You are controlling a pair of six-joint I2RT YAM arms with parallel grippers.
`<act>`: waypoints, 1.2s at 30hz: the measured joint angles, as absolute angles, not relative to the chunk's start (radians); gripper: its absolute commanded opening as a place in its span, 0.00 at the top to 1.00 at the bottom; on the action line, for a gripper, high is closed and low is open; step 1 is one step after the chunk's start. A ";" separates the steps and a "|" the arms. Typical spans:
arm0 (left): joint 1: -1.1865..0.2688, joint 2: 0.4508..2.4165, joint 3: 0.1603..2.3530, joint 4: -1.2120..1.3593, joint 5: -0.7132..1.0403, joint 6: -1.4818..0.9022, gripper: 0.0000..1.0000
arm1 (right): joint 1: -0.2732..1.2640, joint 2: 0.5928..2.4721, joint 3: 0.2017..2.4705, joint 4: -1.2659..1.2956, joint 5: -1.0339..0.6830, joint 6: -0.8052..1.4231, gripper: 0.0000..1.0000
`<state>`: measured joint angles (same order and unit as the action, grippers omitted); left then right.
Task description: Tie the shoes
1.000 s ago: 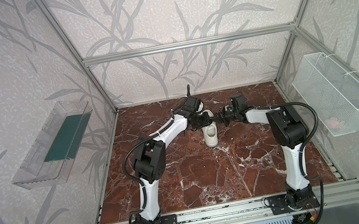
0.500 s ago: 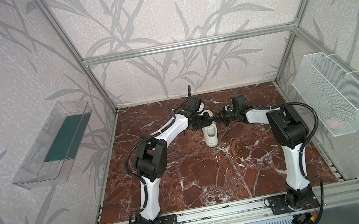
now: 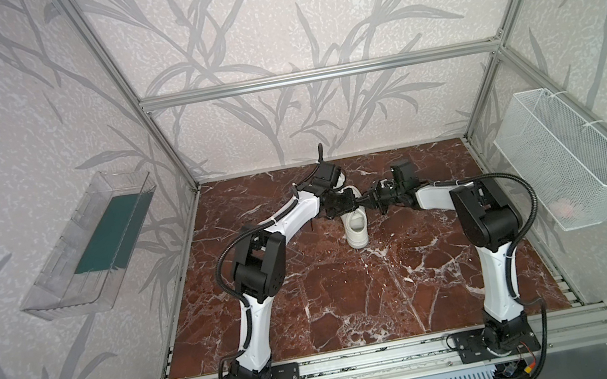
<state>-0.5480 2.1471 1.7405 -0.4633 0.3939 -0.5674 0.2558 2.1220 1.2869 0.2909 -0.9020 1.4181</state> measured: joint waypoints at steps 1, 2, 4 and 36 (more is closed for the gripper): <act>-0.548 2.148 1.740 -0.464 0.394 -0.567 0.77 | 0.256 2.122 1.287 0.292 -0.902 1.419 1.00; -0.548 2.149 1.742 -0.464 0.394 -0.566 0.79 | 0.256 2.122 1.287 0.294 -0.903 1.421 1.00; -0.547 2.151 1.746 -0.464 0.393 -0.566 0.84 | 0.256 2.122 1.287 0.295 -0.903 1.422 1.00; -0.530 1.933 1.783 -0.590 0.404 -0.533 0.98 | 0.196 1.776 1.176 0.073 -0.760 0.878 0.65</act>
